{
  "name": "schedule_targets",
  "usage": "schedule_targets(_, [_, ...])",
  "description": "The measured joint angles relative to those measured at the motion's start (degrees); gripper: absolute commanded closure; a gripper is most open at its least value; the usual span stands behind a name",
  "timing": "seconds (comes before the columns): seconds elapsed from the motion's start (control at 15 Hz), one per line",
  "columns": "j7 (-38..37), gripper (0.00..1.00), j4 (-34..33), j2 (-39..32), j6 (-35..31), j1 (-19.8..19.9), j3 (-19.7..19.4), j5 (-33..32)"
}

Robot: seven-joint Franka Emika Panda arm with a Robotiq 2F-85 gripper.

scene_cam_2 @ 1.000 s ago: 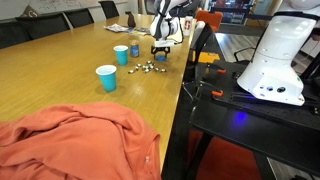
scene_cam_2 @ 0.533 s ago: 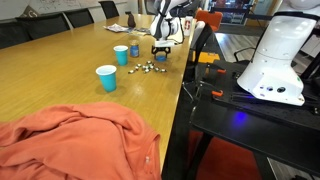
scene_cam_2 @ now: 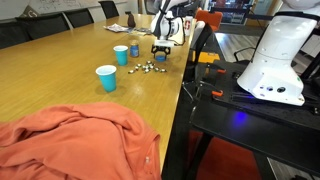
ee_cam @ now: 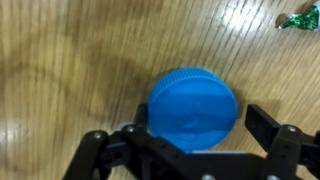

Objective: Put the lid on the peanut butter jar

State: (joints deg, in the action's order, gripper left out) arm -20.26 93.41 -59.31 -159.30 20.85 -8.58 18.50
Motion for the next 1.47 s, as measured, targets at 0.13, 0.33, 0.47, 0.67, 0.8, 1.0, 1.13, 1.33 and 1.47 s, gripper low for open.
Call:
schedule_targets(0.13, [0.04, 0.28, 0.00, 0.25, 0.00, 0.93, 0.85, 0.85])
schedule_targets(0.33, [0.04, 0.46, 0.01, 0.44, 0.00, 1.56, 1.29, 1.32])
schedule_targets(0.47, [0.04, 0.46, 0.01, 0.68, 0.00, 1.76, 1.49, 1.50])
schedule_targets(0.67, [0.04, 0.46, 0.02, 1.07, 0.00, 1.80, 1.83, 1.63])
schedule_targets(0.8, [0.04, 0.46, 0.10, 2.08, 0.00, 1.70, 1.97, 1.64])
schedule_targets(1.0, [-0.02, 0.46, -0.04, 5.42, 2.15, 0.55, 0.92, 1.47])
schedule_targets(1.13, [-0.02, 0.46, -1.16, 7.94, 6.11, -0.46, -0.04, 0.97])
schedule_targets(1.33, [-0.02, 0.46, -5.10, 10.52, 12.58, -1.55, -0.20, 0.65])
schedule_targets(1.47, [0.04, 0.46, -8.72, 10.81, 15.60, -2.26, -0.01, 0.29])
